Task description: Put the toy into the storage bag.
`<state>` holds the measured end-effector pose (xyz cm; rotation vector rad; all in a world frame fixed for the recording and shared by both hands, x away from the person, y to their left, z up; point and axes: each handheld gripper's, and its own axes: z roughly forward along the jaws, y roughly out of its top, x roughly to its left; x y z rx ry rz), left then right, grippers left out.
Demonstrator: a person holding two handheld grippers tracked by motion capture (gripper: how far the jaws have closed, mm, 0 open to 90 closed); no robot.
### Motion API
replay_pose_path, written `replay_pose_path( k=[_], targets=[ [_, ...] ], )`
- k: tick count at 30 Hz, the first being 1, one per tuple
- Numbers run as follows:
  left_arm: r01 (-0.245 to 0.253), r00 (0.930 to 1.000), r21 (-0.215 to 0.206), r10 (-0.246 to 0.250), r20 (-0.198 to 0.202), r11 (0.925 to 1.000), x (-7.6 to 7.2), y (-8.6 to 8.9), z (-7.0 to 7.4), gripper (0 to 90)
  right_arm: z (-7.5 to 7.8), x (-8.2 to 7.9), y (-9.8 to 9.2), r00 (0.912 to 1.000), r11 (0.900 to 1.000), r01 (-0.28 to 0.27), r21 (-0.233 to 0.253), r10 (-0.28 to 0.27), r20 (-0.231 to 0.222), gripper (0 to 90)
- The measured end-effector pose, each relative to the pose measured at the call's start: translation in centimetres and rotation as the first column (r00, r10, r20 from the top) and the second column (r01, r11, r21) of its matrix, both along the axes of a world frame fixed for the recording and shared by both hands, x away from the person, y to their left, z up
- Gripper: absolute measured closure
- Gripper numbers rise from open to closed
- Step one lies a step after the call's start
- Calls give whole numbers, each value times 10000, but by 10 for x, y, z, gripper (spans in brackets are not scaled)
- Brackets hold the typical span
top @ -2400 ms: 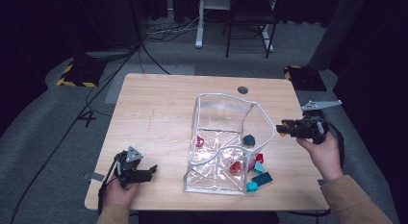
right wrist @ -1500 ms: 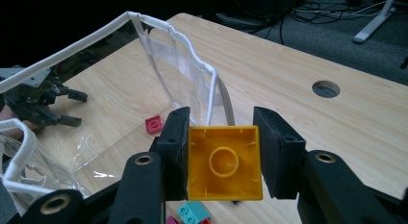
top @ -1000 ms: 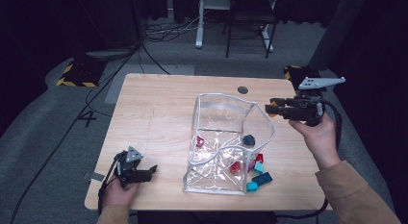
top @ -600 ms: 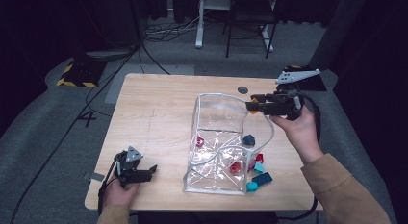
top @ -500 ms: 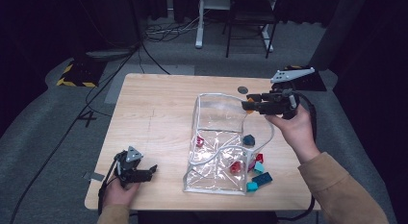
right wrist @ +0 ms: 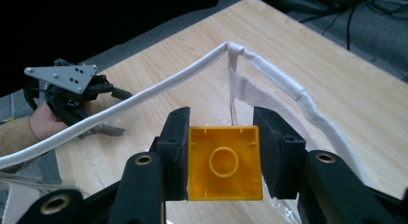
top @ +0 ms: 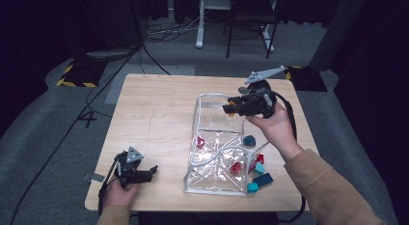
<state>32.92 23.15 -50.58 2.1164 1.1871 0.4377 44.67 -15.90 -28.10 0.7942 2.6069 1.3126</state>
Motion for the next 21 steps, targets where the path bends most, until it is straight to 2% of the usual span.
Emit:
replay_pose_path(
  k=[10, 14, 21],
  targets=[
    [-4, 10000, -21, 4, -11, 10000, 0, 0, 0, 171, -25, 7, 24, 9978, 9969, -272, -745, 225, -627, 586],
    [0, 10000, -20, 0, -8, 10000, 0, 0, 0, 171, -31, 11, 31, 9952, 9917, -425, -1212, 313, -923, 586],
    [8, 10000, -18, -8, -12, 10000, 0, 0, 0, 170, -40, 15, 40, 9857, 9786, -690, -1940, 368, -1645, 586]
  ],
)
